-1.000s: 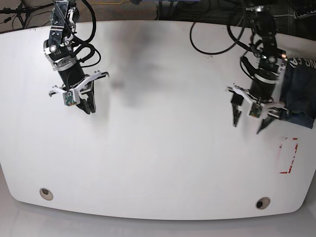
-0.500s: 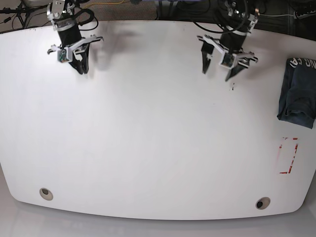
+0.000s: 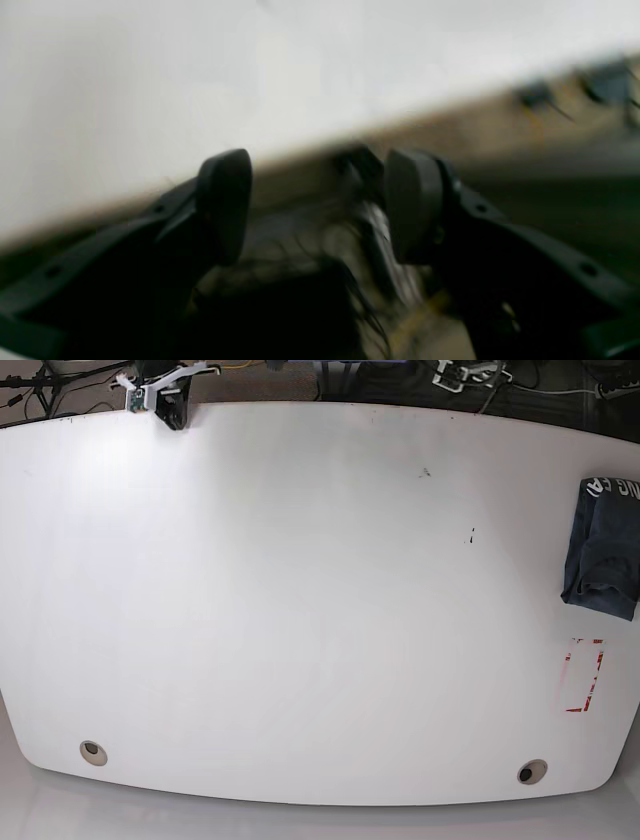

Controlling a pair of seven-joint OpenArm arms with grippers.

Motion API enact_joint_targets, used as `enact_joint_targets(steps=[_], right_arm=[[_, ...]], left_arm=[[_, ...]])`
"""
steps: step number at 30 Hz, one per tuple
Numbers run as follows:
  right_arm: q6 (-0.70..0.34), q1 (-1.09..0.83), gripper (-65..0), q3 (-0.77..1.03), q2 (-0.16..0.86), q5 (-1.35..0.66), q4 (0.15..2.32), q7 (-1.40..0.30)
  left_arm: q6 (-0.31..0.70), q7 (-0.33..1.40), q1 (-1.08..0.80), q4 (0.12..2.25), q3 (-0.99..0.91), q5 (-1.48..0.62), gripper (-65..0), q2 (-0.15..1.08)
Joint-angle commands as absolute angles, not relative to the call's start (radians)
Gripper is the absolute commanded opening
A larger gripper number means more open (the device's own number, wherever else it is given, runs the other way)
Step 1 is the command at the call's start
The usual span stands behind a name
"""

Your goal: Fold the T-shirt properly

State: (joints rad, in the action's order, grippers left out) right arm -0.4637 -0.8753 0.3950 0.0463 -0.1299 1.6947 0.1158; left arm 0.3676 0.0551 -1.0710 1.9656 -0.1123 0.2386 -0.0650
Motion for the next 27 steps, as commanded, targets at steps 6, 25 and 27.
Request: enact_joint_targets(steps=[6,25,27], right_arm=[[-0.476,-1.001,-63.6,0.357,0.038,-0.14,1.679,0.143],[-0.475,-0.888,-63.6,0.328,0.033,-0.133,1.234,0.143],[-0.475,-0.857,-63.6,0.328,0.035,-0.131,1.178,0.143]], left_arm=[[0.364,0.031,-1.142,1.853,-0.054,0.225,-27.1,0.012],[0.364,0.033,-0.811,1.136,-0.054,0.048,-27.1,0.081],[0.364,0.03,-0.762,1.052,-0.053,0.048,-27.1,0.096]])
